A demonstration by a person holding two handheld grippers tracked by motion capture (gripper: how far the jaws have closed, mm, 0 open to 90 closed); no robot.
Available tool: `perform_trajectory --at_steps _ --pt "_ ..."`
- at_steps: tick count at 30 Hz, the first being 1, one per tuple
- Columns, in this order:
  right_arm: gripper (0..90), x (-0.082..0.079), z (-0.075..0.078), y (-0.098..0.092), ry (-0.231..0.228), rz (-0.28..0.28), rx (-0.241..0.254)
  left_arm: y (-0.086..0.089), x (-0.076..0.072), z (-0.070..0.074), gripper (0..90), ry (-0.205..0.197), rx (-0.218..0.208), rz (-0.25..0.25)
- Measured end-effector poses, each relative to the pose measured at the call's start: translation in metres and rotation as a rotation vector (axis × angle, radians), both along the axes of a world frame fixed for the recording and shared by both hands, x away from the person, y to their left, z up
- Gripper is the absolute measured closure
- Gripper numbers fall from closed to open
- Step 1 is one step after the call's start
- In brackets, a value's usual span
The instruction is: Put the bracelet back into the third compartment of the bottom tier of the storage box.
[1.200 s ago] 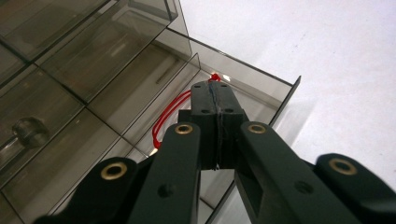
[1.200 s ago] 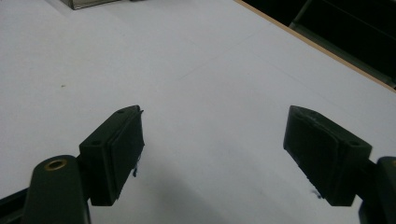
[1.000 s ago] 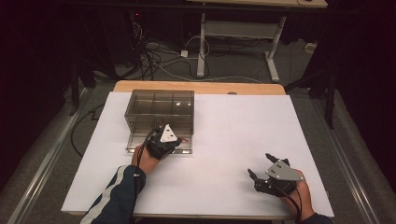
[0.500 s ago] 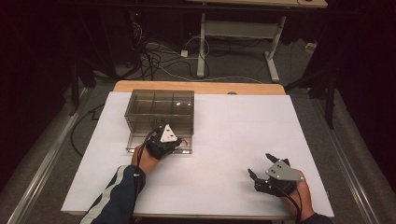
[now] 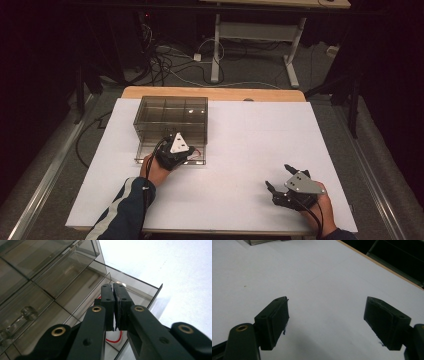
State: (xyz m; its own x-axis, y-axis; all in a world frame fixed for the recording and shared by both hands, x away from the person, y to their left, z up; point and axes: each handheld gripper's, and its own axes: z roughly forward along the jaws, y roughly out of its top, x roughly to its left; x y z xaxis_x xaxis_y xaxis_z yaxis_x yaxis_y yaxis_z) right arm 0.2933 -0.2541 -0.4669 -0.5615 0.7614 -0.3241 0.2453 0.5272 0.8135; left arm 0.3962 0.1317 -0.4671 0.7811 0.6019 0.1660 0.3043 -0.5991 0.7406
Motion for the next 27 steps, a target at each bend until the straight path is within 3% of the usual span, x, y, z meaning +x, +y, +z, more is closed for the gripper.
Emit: perform_trajectory --at_steps 27 --pt "20.8 0.0 0.0 0.0 -0.002 0.003 -0.003 -0.001 -0.014 0.016 85.1 -0.123 0.009 -0.019"
